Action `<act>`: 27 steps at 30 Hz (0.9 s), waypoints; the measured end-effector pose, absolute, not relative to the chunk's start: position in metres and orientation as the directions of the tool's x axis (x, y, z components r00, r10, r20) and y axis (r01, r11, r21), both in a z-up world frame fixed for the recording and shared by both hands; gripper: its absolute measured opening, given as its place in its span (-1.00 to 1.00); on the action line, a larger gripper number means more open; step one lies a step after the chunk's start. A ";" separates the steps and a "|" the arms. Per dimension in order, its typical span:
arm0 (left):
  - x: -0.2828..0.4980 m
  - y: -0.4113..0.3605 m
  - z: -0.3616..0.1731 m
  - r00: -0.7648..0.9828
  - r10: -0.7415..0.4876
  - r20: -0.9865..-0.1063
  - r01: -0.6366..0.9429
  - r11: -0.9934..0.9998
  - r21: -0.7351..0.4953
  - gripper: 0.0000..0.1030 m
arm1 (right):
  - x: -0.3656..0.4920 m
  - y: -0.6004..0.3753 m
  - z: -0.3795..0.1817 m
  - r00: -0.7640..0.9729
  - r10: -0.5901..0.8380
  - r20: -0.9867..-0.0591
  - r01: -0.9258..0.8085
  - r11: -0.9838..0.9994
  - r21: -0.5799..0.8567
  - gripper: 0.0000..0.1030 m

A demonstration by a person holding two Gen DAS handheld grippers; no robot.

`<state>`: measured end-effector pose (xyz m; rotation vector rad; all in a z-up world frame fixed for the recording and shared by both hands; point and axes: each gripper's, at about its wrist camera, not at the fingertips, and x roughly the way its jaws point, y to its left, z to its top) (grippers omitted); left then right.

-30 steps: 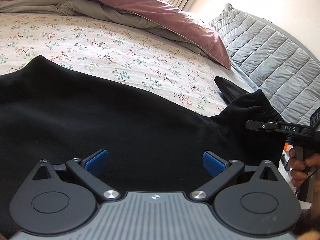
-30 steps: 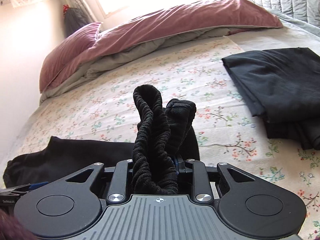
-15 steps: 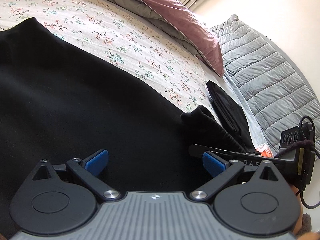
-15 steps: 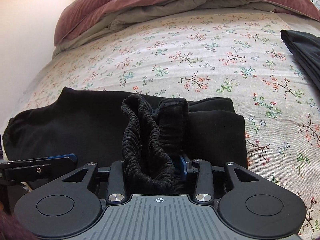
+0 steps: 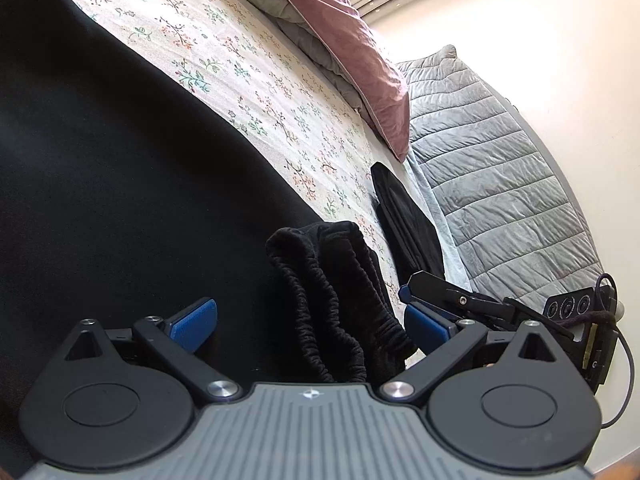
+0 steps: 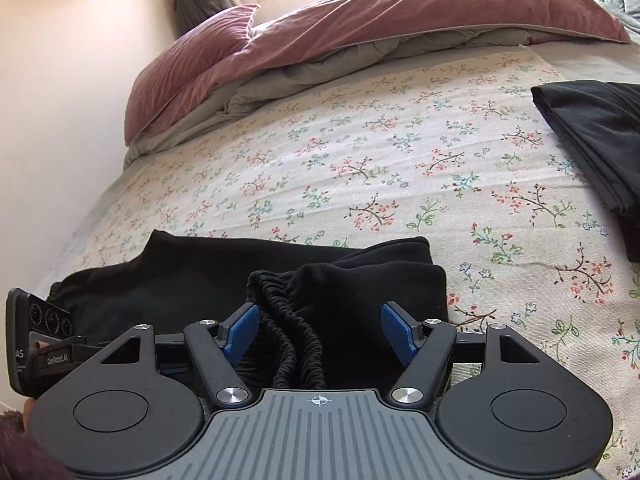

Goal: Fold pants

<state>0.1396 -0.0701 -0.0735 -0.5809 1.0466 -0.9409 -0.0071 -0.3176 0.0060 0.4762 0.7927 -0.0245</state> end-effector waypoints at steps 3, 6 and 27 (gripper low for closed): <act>0.138 -0.081 -0.075 0.166 -0.881 -0.443 0.367 0.472 -0.802 1.00 | -0.009 -0.326 0.002 0.702 0.160 -0.694 0.214 0.882 0.419 -0.07; 0.140 -0.089 -0.077 0.153 -0.897 -0.415 0.346 0.441 -0.828 1.00 | -0.007 -0.319 -0.009 0.662 0.237 -0.711 0.158 0.883 0.441 -0.38; 0.141 -0.103 -0.052 0.243 -0.774 -0.585 0.409 0.629 -0.661 -0.34 | -0.024 -0.293 0.001 0.638 0.310 -0.705 -0.026 0.923 0.383 0.22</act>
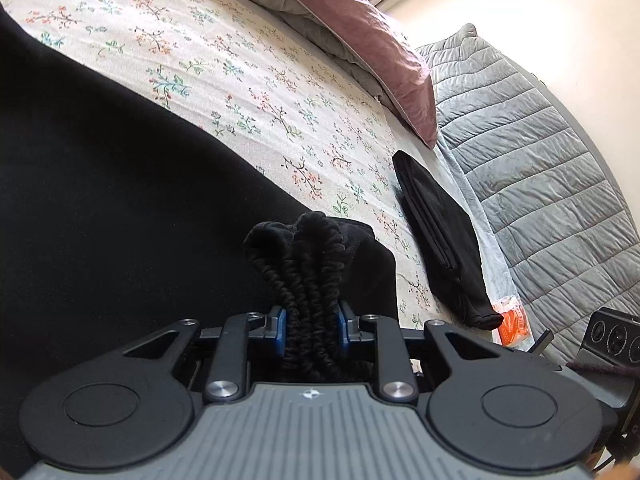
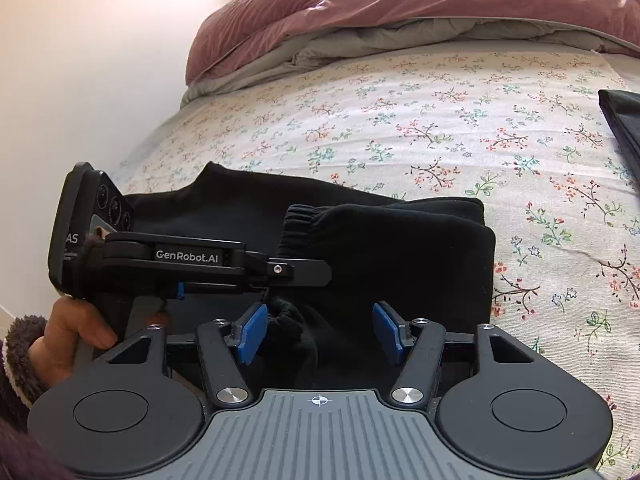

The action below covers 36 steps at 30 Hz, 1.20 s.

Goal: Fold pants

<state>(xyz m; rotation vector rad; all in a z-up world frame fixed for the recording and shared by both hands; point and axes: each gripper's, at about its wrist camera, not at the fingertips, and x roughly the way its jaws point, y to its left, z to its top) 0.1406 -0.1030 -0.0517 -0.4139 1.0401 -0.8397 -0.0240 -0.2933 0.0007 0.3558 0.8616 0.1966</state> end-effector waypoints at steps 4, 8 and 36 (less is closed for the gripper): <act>0.145 -0.081 -0.032 0.314 -0.733 -0.604 0.437 0.676 -0.593 -0.34 | -0.019 -0.295 0.004 0.666 0.317 -0.675 -0.021 0.913 0.408 0.31; 0.158 -0.048 -0.014 0.379 -0.678 -0.630 0.430 0.731 -0.529 -0.35 | -0.007 -0.285 0.001 0.664 0.293 -0.688 -0.019 0.927 0.376 0.34; 0.197 0.151 -0.002 0.581 -0.412 -0.701 0.194 0.908 -0.372 -0.35 | 0.077 -0.145 -0.019 0.619 0.247 -0.745 -0.153 0.969 0.194 0.35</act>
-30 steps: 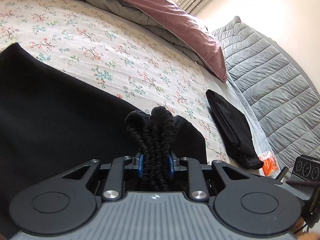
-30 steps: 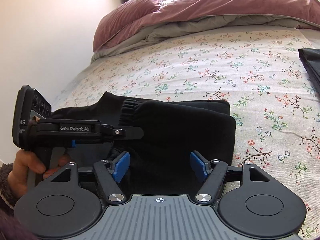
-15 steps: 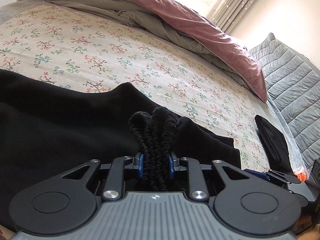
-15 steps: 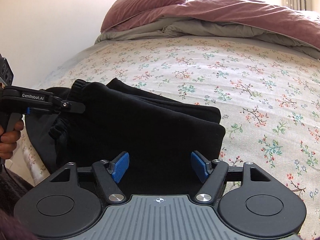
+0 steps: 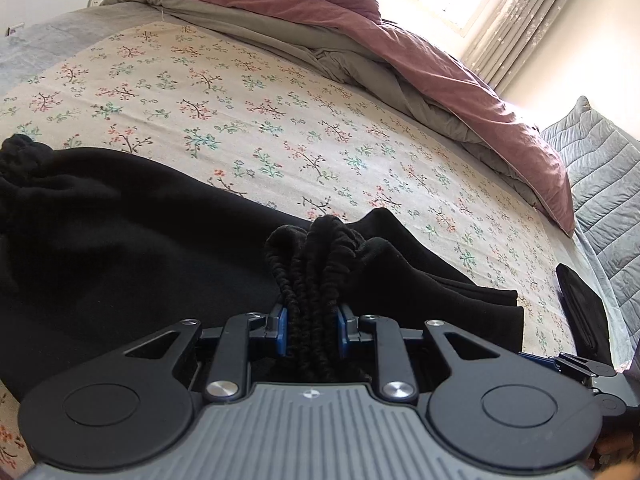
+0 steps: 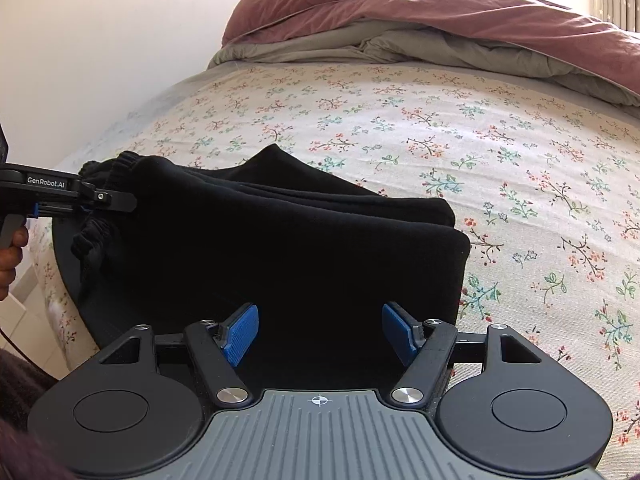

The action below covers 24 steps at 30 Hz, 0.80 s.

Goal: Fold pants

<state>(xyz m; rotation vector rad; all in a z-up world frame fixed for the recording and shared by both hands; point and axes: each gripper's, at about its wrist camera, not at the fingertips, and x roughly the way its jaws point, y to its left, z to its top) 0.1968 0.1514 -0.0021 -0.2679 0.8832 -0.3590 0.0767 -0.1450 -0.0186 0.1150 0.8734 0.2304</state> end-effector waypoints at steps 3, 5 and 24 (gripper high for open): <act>0.200 0.166 -0.006 0.592 -0.372 -0.715 0.171 0.925 -0.340 -0.34 | 0.078 -0.141 -0.022 0.611 0.254 -0.750 -0.165 0.967 0.193 0.35; 0.202 0.174 -0.009 0.598 -0.355 -0.718 0.154 0.931 -0.332 -0.34 | 0.079 -0.137 -0.024 0.605 0.258 -0.753 -0.172 0.966 0.193 0.35; 0.198 0.177 -0.015 0.699 -0.044 -0.714 0.120 0.991 0.056 0.45 | 0.087 -0.111 -0.033 0.592 0.248 -0.767 -0.206 0.966 0.153 0.44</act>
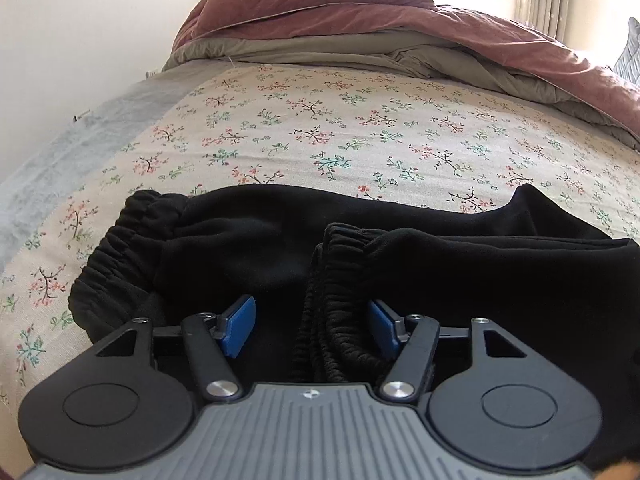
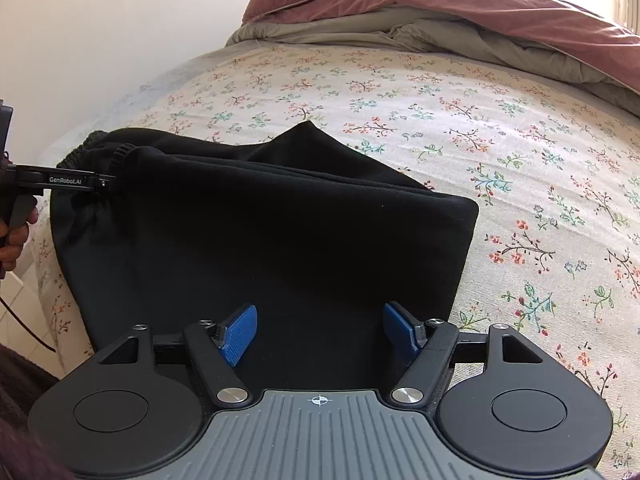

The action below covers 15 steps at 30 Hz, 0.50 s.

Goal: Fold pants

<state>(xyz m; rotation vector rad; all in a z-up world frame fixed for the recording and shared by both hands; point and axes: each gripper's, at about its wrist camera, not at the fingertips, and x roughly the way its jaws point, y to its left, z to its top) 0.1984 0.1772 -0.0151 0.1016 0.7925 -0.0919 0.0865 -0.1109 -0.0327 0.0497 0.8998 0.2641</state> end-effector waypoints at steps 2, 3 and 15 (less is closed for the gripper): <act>0.189 0.175 -0.006 0.721 -0.057 -0.691 0.133 0.989 0.058 0.48 | 0.086 -0.110 -0.031 0.594 0.240 -0.768 -0.200 0.969 0.148 0.48; 0.184 0.175 0.000 0.737 -0.076 -0.671 0.144 0.988 0.047 0.53 | 0.085 -0.111 -0.030 0.594 0.236 -0.769 -0.198 0.969 0.144 0.48; 0.156 0.124 0.002 0.692 -0.348 -0.633 0.396 0.916 -0.071 0.60 | 0.087 -0.111 -0.026 0.619 0.199 -0.759 -0.179 0.978 0.111 0.48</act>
